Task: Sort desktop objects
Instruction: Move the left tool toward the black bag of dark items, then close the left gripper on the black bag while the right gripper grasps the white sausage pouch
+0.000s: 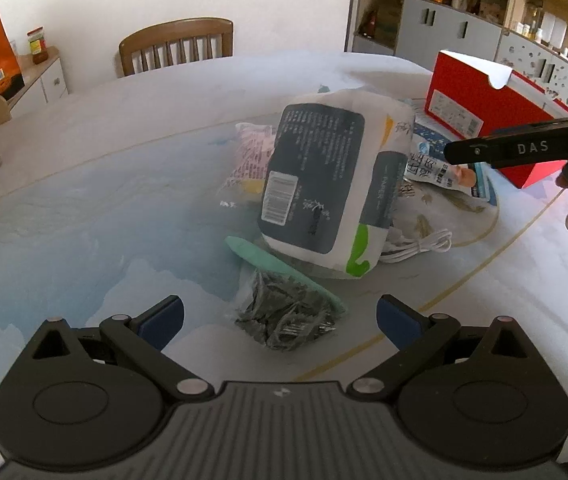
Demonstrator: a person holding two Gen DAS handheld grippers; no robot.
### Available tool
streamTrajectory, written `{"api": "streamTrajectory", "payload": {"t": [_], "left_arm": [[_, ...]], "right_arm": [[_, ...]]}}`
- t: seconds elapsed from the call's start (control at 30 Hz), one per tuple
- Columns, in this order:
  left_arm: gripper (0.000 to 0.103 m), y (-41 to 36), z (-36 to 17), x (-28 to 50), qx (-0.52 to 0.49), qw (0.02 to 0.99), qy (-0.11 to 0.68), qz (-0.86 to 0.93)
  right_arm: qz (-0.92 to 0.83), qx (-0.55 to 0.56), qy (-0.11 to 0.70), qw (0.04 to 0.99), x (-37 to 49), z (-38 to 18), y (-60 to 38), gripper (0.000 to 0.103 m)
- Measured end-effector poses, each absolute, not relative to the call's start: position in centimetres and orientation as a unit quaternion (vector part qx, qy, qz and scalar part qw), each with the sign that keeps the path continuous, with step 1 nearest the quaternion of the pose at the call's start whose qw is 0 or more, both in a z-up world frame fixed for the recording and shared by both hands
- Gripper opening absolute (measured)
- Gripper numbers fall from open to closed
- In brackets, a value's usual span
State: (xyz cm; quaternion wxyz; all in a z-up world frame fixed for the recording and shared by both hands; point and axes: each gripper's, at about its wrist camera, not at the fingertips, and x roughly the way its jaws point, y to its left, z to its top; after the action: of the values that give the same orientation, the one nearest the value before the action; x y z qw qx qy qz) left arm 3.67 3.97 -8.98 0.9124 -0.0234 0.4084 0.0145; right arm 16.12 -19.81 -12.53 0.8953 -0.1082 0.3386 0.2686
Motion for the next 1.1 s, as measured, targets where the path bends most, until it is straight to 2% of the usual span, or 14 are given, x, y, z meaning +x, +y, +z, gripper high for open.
{"api": "streamTrajectory", "payload": {"t": [0.27, 0.53, 1.1], "left_arm": [[0.103, 4.1, -9.4, 4.1, -0.028, 0.908, 0.416, 0.035], [0.098, 4.1, -9.9, 4.5, -0.039, 0.906, 0.417, 0.051], [0.089, 4.7, -10.0, 4.5, -0.069, 0.906, 0.415, 0.057]], "right_arm": [[0.306, -0.161, 0.343, 0.873, 18.0, -14.0, -18.6, 0.090], [0.334, -0.189, 0.348, 0.855, 19.2, -15.2, -17.4, 0.089], [0.355, -0.151, 0.373, 0.844, 21.8, -16.7, -16.8, 0.087]]}}
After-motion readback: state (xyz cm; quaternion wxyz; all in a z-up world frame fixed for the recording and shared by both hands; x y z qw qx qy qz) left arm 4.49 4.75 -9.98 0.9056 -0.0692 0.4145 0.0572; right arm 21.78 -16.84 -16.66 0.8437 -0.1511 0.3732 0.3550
